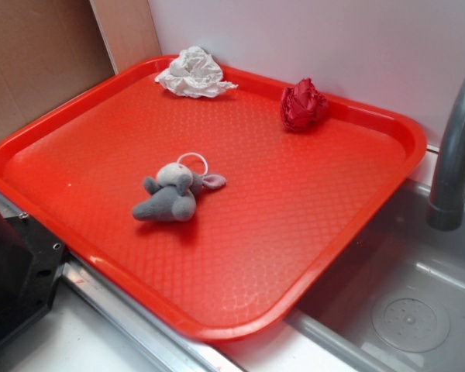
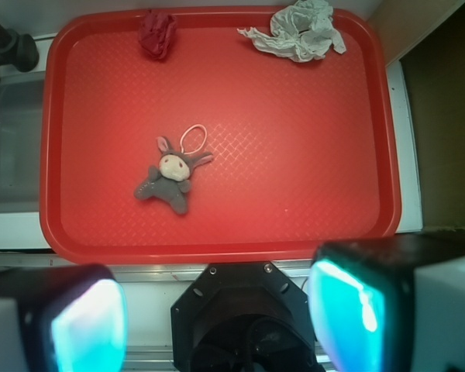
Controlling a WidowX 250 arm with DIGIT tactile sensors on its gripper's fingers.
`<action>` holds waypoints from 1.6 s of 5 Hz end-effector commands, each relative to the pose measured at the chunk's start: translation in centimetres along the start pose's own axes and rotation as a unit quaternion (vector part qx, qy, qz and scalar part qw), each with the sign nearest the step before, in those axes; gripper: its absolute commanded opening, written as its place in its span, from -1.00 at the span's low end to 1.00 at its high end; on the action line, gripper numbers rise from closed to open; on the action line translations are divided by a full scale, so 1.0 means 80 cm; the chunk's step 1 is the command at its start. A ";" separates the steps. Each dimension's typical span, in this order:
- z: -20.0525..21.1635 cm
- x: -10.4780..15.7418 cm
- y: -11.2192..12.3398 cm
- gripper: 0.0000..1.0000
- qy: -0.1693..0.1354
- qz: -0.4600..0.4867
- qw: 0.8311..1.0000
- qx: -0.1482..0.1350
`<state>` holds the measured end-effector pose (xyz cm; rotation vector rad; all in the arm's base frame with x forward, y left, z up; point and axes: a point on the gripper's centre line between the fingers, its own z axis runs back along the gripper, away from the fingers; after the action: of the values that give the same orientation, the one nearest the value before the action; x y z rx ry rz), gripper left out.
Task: Grab the gray animal.
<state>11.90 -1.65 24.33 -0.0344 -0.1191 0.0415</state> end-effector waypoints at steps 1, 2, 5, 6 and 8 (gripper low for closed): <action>0.000 0.000 0.000 1.00 0.000 0.000 1.000 0.000; -0.063 0.018 -0.008 1.00 -0.002 0.087 0.996 0.017; -0.102 0.054 -0.058 1.00 0.012 0.133 0.991 0.018; -0.165 0.063 -0.049 1.00 0.007 0.097 0.995 -0.034; -0.251 0.078 -0.042 1.00 0.035 0.113 0.991 -0.068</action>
<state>20.03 -5.59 4.65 -0.1735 -0.0083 0.2591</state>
